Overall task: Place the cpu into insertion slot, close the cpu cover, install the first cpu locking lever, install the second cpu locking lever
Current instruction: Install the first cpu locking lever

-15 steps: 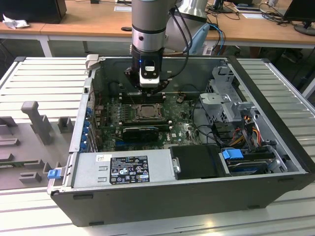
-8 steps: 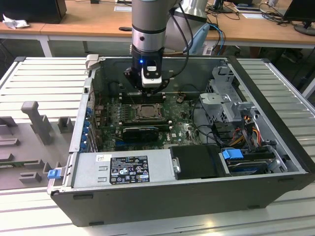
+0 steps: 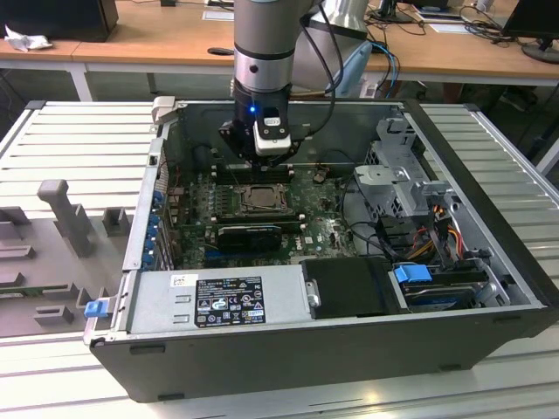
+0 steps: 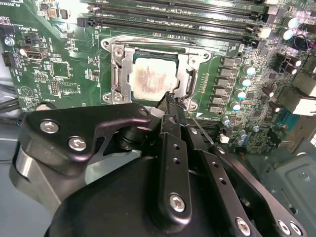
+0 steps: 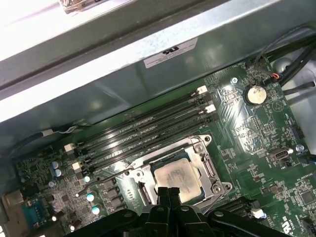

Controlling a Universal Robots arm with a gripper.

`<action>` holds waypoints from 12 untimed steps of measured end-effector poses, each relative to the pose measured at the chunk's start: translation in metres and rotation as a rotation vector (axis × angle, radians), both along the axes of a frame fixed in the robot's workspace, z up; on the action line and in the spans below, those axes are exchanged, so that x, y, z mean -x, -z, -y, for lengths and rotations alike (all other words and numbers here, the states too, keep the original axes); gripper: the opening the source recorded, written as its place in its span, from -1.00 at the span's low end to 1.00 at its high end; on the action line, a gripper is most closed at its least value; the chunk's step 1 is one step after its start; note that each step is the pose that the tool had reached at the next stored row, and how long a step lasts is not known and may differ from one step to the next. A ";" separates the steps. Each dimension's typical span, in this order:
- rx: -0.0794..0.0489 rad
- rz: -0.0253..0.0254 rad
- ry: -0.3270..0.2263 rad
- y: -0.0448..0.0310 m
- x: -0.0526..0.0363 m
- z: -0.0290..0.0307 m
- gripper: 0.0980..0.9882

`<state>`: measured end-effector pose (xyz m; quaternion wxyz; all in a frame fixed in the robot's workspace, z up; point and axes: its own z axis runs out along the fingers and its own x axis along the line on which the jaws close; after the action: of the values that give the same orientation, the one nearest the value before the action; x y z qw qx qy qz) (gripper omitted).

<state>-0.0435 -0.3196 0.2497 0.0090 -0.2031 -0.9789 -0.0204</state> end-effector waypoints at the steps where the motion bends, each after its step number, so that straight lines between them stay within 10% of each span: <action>1: 0.000 0.0000 -0.011 0.0000 0.0000 0.0000 -0.98; 12: 0.000 0.0005 -0.054 0.0001 0.0031 0.0000 -0.98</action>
<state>-0.0466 -0.3196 0.2497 0.0093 -0.1765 -0.9840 -0.0203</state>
